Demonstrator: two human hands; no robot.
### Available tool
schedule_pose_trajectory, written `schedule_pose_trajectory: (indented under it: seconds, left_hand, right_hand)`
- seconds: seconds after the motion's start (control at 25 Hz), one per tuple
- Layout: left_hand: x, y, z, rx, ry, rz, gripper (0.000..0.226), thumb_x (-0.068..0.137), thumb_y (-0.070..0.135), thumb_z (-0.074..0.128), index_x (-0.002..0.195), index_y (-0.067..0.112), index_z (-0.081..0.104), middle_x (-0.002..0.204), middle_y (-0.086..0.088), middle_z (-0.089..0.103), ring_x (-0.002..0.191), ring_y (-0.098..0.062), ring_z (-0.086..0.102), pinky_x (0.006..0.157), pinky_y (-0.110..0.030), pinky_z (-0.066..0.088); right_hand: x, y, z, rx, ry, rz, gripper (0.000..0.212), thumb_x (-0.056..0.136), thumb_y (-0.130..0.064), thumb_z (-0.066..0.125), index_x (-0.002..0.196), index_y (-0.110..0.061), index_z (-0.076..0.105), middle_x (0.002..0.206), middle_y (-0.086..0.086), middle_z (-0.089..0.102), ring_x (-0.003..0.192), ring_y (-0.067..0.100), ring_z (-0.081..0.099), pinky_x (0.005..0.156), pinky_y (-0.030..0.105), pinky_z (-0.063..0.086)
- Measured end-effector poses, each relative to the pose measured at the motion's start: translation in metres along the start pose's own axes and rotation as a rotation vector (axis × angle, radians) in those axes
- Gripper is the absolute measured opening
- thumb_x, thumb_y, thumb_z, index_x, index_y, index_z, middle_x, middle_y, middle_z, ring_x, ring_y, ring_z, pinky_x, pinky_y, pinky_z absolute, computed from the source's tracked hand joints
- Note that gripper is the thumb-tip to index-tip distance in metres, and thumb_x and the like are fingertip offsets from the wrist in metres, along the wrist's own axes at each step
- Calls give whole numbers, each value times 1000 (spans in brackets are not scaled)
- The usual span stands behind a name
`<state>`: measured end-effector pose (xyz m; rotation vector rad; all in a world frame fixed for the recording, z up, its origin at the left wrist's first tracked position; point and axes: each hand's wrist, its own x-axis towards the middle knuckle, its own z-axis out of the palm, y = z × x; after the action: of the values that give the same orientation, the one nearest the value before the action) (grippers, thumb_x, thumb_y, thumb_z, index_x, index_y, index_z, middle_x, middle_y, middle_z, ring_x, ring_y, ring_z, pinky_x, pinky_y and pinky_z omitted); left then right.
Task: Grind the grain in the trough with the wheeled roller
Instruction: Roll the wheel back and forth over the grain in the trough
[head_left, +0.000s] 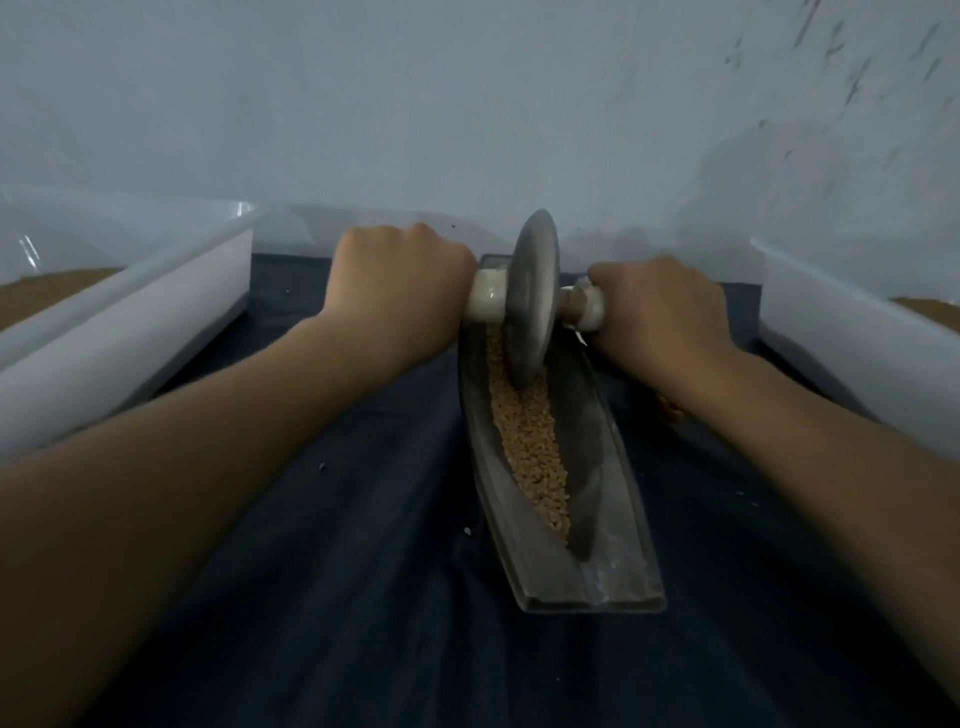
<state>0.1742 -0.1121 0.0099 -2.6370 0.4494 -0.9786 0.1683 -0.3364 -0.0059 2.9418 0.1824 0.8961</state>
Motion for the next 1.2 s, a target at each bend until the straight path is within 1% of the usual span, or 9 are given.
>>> schedule_pose_trajectory:
  seconds: [0.16,0.32,0.48,0.64,0.76,0.84,1.0,1.12,1.2]
  left_hand:
    - [1,-2,0,-7,-33,2,3,84,22,60,84,24,62,70,-3,50,69,-32,61,55,-33,32]
    - [-54,-3,-26,-65,-48,28,27,79,38,65,72,30,40,59,7,26,48,-16,25,49,-28,23]
    - [-76,-10,-59,-65,-1,124,60,57,43,80,65,31,22,56,12,6,48,-7,-3,50,-18,0]
    - [-57,-4,-21,-59,-79,36,31,81,39,62,68,29,35,60,8,29,47,-13,21,47,-27,17]
    - [-21,-2,3,-44,-40,-7,10,82,32,61,77,28,53,61,4,30,53,-22,40,50,-30,25]
    - [-2,-4,8,-50,-24,-15,3,81,27,62,81,24,60,61,2,31,55,-25,42,52,-32,29]
    - [-6,-4,4,-64,-36,-15,7,84,30,61,82,25,56,65,1,38,58,-25,45,53,-32,31]
    - [-45,-5,-15,-52,23,44,28,82,36,63,74,27,38,59,6,27,50,-19,29,47,-27,17]
    - [-68,-6,-39,-37,52,121,43,70,35,74,70,26,32,54,7,21,45,-17,19,47,-23,7]
  right_hand:
    - [-6,0,2,-43,53,-31,17,84,-36,67,78,-28,52,66,-6,46,64,25,47,48,25,17]
    - [-48,-5,-44,-133,58,-164,32,74,-30,70,72,-30,39,58,-9,39,54,23,40,46,24,16]
    - [-79,-2,-70,-216,37,-173,21,69,-43,60,81,-29,52,62,-7,53,56,28,55,46,25,17]
    - [-56,-5,-51,-213,58,-127,30,66,-34,69,69,-29,40,55,-8,44,49,25,45,48,21,15]
    - [-20,-2,-15,-124,60,-63,26,76,-36,70,71,-28,46,56,-10,32,54,25,47,48,23,19]
    - [2,-1,1,-93,82,-47,23,81,-34,68,73,-26,49,57,-8,33,56,24,42,48,24,17]
    - [-6,-3,-5,-128,123,-59,17,79,-30,71,77,-24,55,63,-1,53,58,27,51,48,25,19]
    - [-46,-5,-31,-140,113,-108,22,73,-28,73,74,-25,51,58,-7,41,53,26,45,48,25,14]
    - [-73,-1,-49,-108,82,-130,18,70,-31,72,76,-26,55,57,-7,40,52,29,49,46,24,20]
